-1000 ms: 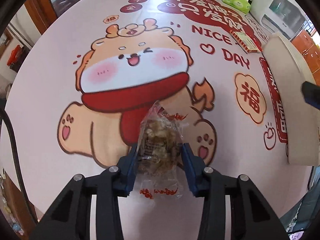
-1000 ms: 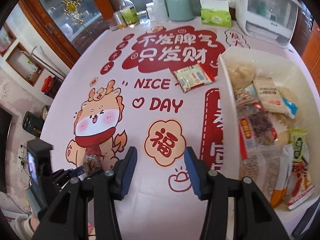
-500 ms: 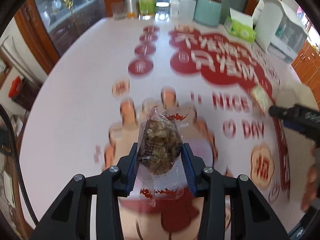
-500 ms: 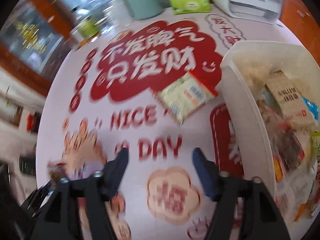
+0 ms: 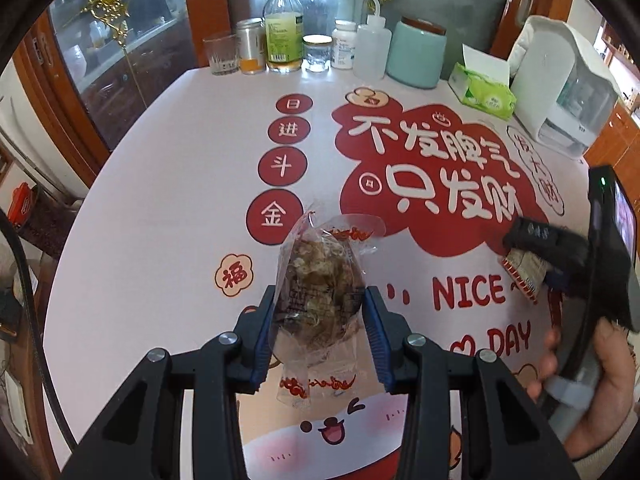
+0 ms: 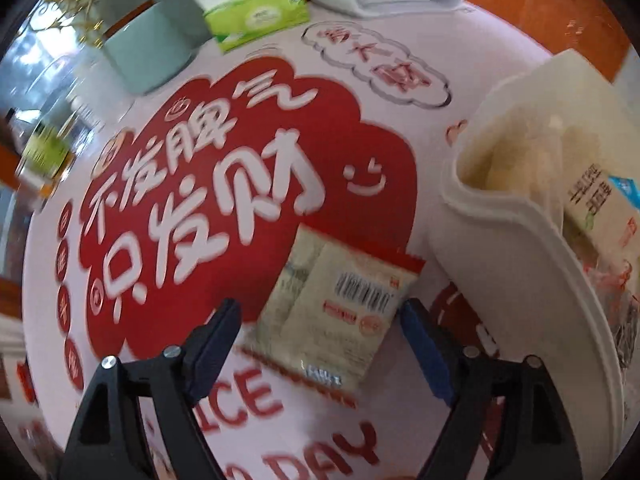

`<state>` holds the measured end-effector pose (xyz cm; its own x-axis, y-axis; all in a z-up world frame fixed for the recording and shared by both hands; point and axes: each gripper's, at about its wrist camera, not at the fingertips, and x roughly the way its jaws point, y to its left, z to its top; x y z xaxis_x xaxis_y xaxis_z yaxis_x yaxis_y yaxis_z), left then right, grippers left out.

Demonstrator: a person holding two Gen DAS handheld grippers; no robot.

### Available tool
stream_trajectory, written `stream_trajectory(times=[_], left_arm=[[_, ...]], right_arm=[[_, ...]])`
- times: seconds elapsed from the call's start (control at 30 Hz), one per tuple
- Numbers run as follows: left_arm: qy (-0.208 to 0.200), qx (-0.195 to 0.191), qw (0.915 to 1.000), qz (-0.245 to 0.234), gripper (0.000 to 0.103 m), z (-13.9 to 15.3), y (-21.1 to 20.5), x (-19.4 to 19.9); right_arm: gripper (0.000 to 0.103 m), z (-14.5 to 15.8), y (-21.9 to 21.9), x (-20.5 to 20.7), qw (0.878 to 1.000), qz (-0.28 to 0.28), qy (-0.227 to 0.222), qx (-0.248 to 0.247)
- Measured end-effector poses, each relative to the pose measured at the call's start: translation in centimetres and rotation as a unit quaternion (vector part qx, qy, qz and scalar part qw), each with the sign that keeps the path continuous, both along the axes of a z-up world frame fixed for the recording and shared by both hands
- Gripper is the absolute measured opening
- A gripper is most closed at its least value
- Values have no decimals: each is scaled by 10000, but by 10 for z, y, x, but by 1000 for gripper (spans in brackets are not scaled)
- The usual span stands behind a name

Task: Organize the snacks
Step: 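Grasp the clear nut bag with the left tool while the right tool grasps the white barcode packet, then carry both held packs over the white bin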

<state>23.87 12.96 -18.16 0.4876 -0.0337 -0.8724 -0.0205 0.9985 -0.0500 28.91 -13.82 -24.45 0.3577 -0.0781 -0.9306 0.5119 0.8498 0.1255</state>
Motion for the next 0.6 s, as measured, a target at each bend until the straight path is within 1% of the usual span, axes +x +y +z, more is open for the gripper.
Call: stream_trajectory(times=[0.07,0.17,0.2,0.23,0.33,0.4,0.47,0.5,0.6], left_arm=[[34,-2,10000,-18,40,-3,1,1],[67,-39,10000,3,40,-7,4,2],[85,-59,9999,10,40,-8,5,2],[109,-81,9999,14,40,-9,5,2],[161,-106,9998,4,40,-12,4,2],[176,-115,9998,-5,40,-13,1,0],[192,-128,9997,-7,40,-14,-1,-2],[205,-138,9997,-14,40,-13,-4,-4],[210,-134,9997,-59,40,-11,-11,-12]], right_arm=[[84,-1,3,6,9998,-120,38,-161],[86,-4,11,12,9986,-146,205,-470],[86,-4,14,12,9980,-143,198,-584],[86,-5,15,10,9980,-169,148,-589],[80,-4,16,6,9975,-223,83,-663],[54,-1,15,4,9974,-181,-15,-700],[52,1,14,5,9980,-75,-49,-626],[48,1,12,3,9983,-14,-59,-574],[47,3,9,0,9990,197,-67,-405]])
